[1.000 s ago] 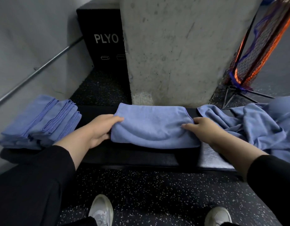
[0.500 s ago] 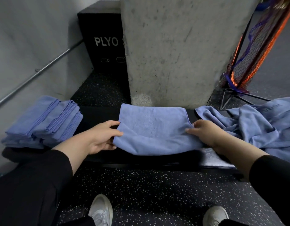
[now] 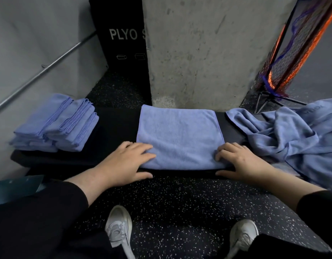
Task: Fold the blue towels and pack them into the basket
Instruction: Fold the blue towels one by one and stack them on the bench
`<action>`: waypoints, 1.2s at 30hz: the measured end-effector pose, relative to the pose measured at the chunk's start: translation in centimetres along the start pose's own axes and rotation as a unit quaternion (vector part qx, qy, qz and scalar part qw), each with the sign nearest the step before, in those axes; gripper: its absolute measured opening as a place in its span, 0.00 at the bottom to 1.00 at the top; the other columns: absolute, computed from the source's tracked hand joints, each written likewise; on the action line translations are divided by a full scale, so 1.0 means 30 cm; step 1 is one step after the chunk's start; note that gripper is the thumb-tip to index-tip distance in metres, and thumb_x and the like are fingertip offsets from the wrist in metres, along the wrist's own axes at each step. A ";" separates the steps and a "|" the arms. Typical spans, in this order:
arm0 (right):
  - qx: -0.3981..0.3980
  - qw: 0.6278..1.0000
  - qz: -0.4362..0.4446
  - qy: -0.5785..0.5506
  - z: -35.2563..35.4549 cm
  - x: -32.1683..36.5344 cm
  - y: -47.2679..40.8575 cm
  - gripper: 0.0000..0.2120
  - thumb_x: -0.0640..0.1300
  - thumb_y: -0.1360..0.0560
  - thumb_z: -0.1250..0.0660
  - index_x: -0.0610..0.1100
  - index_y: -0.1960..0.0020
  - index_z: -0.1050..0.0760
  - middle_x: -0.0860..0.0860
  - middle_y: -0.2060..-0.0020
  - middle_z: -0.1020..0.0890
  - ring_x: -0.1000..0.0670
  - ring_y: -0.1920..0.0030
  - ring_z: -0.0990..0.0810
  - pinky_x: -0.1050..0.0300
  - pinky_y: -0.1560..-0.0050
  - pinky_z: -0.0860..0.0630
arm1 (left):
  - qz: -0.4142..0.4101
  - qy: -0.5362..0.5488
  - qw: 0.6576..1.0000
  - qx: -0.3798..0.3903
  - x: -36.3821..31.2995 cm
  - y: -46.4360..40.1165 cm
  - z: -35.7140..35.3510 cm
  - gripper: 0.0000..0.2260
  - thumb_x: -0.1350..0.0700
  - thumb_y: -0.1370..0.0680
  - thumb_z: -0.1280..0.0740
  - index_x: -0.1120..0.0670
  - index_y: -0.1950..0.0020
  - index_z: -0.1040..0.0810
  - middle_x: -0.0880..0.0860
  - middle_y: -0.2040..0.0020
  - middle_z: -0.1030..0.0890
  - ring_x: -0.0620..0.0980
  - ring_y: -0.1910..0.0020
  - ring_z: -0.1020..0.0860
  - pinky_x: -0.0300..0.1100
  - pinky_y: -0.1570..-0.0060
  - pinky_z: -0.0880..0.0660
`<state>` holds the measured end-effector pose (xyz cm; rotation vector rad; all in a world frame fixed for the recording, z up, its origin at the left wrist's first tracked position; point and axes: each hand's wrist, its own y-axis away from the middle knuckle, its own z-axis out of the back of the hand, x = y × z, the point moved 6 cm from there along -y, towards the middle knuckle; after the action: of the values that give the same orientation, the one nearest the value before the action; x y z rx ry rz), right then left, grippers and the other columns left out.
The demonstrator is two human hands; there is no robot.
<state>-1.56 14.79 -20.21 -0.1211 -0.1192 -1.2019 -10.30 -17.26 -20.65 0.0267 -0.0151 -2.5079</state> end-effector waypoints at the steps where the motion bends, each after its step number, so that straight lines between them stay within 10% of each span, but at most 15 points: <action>1: -0.001 1.000 0.000 -0.005 0.004 -0.005 0.006 0.20 0.68 0.28 0.37 0.54 0.46 0.26 0.59 0.44 0.25 0.53 0.46 0.25 0.55 0.53 0.31 | -0.001 -0.005 1.000 -0.003 -0.003 0.008 -0.017 0.28 0.33 0.23 0.40 0.43 0.26 0.29 0.46 0.24 0.33 0.47 0.25 0.35 0.49 0.26 0.39; 7: -0.036 0.999 0.006 -0.012 0.042 -0.001 0.008 0.11 0.51 0.28 0.37 0.49 0.49 0.22 0.58 0.45 0.21 0.50 0.48 0.18 0.48 0.55 0.22 | 0.015 0.037 0.998 -0.046 0.033 0.026 -0.014 0.17 0.51 0.22 0.35 0.49 0.33 0.21 0.49 0.30 0.23 0.49 0.32 0.25 0.47 0.32 0.33; 14: -0.063 0.993 -0.055 -0.084 0.108 0.020 -0.021 0.11 0.46 0.27 0.39 0.43 0.53 0.20 0.52 0.49 0.17 0.48 0.50 0.18 0.51 0.47 0.22 | 0.129 0.213 0.967 -0.045 0.071 0.023 0.043 0.21 0.47 0.20 0.43 0.51 0.31 0.22 0.43 0.31 0.24 0.39 0.30 0.33 0.39 0.27 0.40; 17: -0.027 0.984 -0.114 -0.135 0.128 0.013 -0.023 0.06 0.41 0.22 0.37 0.49 0.56 0.25 0.59 0.63 0.19 0.53 0.60 0.22 0.54 0.53 0.25 | 0.185 0.311 0.932 -0.010 0.104 0.044 0.061 0.07 0.53 0.19 0.36 0.47 0.51 0.19 0.44 0.56 0.19 0.43 0.56 0.24 0.48 0.49 0.26; 20: 0.017 0.968 -0.157 -0.198 0.133 0.011 -0.031 0.13 0.41 0.20 0.39 0.51 0.62 0.30 0.60 0.71 0.25 0.57 0.67 0.28 0.55 0.59 0.29 | 0.211 0.382 0.899 -0.019 0.118 0.039 0.110 0.13 0.55 0.21 0.35 0.57 0.64 0.30 0.45 0.71 0.31 0.42 0.70 0.33 0.44 0.64 0.34; 26: -0.060 0.928 -0.214 -0.298 0.160 0.016 -0.058 0.12 0.45 0.19 0.36 0.45 0.61 0.25 0.54 0.71 0.25 0.57 0.68 0.30 0.55 0.63 0.32 | 0.256 0.436 0.862 -0.027 0.150 0.033 0.139 0.10 0.59 0.20 0.35 0.63 0.59 0.26 0.52 0.67 0.26 0.47 0.67 0.26 0.45 0.61 0.28; 36: -0.051 0.939 -0.297 -0.166 0.105 -0.054 -0.209 0.10 0.48 0.17 0.42 0.47 0.56 0.28 0.53 0.67 0.23 0.47 0.61 0.25 0.53 0.62 0.37 | 0.342 0.291 0.893 -0.029 0.200 -0.065 0.123 0.10 0.60 0.22 0.40 0.56 0.64 0.32 0.53 0.67 0.29 0.49 0.67 0.32 0.44 0.67 0.37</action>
<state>-8.07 14.55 -17.15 -0.4015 -0.4106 -1.7852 -16.38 -19.22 -17.08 0.6362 0.2542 -1.7097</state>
